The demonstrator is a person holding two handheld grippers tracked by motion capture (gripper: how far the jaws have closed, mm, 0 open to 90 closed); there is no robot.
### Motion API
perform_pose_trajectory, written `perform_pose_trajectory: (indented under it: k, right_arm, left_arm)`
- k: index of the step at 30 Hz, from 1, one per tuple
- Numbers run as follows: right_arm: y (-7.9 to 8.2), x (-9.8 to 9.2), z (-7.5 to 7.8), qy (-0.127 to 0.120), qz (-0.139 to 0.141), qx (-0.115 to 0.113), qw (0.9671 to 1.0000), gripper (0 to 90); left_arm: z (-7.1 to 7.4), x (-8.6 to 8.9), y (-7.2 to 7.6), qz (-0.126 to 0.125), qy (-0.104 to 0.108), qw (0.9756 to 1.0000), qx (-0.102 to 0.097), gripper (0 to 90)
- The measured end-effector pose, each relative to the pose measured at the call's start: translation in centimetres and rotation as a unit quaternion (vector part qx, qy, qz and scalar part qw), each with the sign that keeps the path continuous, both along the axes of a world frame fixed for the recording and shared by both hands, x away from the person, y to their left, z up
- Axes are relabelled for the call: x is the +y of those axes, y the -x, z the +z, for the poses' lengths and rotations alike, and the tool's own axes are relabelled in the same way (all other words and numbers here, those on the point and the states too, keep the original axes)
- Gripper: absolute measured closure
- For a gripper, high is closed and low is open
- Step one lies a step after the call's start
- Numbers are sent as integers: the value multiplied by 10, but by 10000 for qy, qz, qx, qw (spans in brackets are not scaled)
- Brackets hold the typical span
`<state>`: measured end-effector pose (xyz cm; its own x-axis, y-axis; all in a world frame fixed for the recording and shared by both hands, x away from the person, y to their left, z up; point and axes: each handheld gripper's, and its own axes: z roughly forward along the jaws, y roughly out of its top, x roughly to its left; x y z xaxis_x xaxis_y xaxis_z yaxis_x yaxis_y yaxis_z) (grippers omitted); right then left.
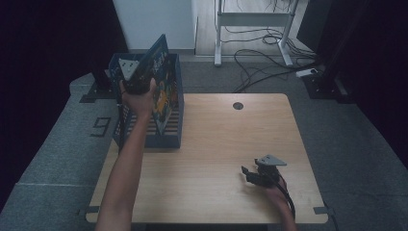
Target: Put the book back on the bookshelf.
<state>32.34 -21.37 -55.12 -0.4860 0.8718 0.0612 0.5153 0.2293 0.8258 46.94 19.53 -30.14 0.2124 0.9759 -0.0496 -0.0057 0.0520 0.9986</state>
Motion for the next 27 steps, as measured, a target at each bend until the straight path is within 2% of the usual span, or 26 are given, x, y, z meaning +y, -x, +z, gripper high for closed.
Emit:
perform_pose_trajectory:
  k: [5,9,13,17,21,27]
  right_arm:
    - [1,0,0,4,11,-26,10000,313]
    - [1,0,0,13,19,-26,10000,313]
    - [2,0,0,12,19,-38,10000,313]
    - [2,0,0,14,20,-46,10000,313]
    - [2,0,0,35,31,-55,10000,313]
    - [2,0,0,43,37,-52,10000,313]
  left_arm:
    - [-3,-4,-1,11,-42,10000,-72,823]
    - [-7,-6,-2,7,40,9999,-117,823]
    - [-14,-10,-2,43,-20,9999,-159,823]
    - [-21,-13,-4,17,-101,9999,-76,822]
    - [-31,-15,-6,-6,-60,10000,-2,822]
    - [-49,-24,-8,-36,-225,9997,82,821]
